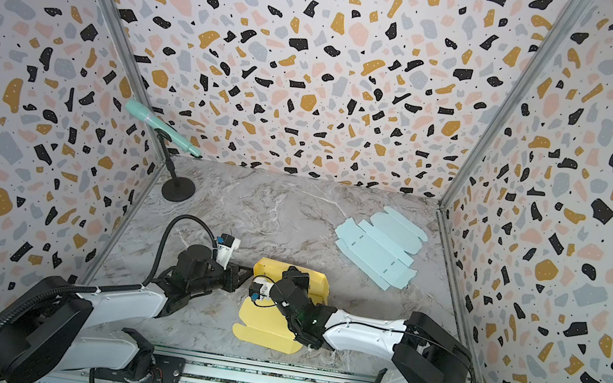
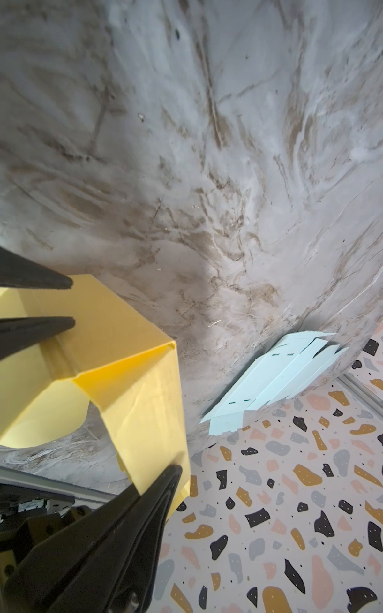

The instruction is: Fold the paper box

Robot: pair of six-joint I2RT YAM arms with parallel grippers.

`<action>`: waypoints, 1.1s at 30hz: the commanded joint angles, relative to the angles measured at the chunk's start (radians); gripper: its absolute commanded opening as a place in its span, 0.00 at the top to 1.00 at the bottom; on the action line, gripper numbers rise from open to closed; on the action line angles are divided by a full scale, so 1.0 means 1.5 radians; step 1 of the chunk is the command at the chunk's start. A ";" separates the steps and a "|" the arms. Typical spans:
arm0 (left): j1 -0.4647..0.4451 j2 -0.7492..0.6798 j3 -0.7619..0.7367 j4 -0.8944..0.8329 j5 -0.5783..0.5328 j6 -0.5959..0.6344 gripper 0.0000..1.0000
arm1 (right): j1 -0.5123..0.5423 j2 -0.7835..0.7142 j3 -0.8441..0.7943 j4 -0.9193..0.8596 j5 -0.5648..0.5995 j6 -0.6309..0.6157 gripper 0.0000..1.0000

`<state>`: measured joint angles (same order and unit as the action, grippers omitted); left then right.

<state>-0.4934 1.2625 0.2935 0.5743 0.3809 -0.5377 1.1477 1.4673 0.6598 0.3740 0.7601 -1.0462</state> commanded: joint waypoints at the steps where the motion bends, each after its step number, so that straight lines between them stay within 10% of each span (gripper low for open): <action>1: -0.016 -0.009 -0.012 0.046 -0.016 0.016 0.75 | 0.006 -0.021 -0.002 0.020 0.009 -0.005 1.00; 33: -0.068 0.005 -0.067 0.126 -0.114 0.063 0.61 | 0.074 -0.006 -0.068 0.114 0.043 -0.067 1.00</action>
<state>-0.5922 1.2690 0.1925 0.7082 0.2424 -0.4610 1.2381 1.4647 0.5709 0.4976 0.8371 -1.1179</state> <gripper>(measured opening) 0.386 0.062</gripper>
